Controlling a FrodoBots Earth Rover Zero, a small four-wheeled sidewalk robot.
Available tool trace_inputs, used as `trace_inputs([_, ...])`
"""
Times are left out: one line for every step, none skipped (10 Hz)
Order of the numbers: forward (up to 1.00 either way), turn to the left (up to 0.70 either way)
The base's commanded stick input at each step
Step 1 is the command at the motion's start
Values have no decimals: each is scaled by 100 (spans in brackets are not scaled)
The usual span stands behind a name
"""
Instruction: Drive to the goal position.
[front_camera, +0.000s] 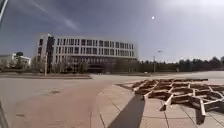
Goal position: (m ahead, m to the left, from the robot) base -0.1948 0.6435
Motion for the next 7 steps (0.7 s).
trace_inputs([5, 0])
trace_inputs([5, 0])
trace_inputs([5, 0])
trace_inputs([5, 0])
trace_inputs([5, 0])
trace_inputs([4, 0])
trace_inputs([4, 0])
